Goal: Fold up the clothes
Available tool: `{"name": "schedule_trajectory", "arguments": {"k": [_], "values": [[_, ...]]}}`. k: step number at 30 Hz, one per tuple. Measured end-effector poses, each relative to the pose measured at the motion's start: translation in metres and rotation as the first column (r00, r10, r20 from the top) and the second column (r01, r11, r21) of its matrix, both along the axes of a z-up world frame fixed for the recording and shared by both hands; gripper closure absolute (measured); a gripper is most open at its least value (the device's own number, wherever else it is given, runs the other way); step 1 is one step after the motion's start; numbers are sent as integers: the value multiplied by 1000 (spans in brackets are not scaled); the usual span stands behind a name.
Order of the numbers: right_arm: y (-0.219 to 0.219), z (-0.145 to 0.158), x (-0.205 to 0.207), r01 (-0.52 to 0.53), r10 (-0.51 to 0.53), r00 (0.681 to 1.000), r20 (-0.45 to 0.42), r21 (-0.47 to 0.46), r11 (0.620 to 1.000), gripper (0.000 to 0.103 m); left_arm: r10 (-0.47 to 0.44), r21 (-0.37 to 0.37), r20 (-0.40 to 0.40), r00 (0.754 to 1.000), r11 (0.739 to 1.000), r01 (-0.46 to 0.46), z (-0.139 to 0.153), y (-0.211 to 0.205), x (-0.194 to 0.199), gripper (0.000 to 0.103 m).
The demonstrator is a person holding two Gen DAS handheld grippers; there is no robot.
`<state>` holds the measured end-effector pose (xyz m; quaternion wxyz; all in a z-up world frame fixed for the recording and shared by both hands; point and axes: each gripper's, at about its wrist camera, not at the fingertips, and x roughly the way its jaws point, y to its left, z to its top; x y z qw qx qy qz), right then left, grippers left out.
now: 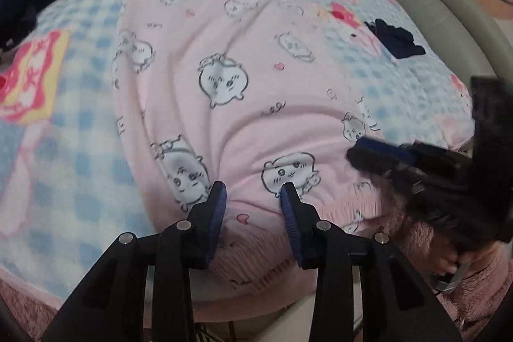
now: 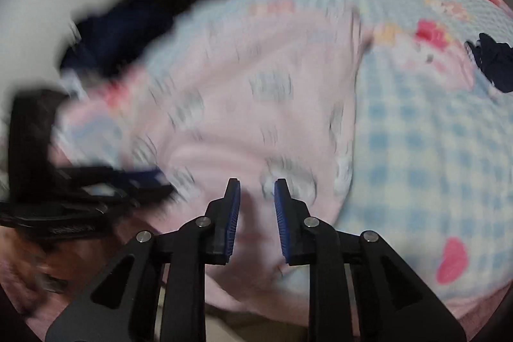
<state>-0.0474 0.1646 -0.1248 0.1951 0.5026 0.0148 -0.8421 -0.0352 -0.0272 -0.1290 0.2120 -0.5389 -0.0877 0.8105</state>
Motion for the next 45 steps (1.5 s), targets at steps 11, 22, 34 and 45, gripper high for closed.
{"name": "schedule_trajectory", "arguments": {"k": [11, 22, 34, 45], "values": [[22, 3, 6, 19, -19, 1000, 6, -87, 996, 83, 68, 119, -140, 988, 992, -51, 30, -21, 9, 66], [-30, 9, -22, 28, -20, 997, -81, 94, 995, 69, 41, -185, -197, 979, 980, -79, 13, 28, -10, 62], [-12, -12, -8, 18, -9, 998, -65, 152, 988, 63, 32, -210, -171, 985, 975, -68, 8, 26, -8, 57], [18, 13, 5, 104, -103, 990, -98, 4, 995, 57, 143, -10, -207, 968, 989, -148, 31, -13, 3, 57]]}}
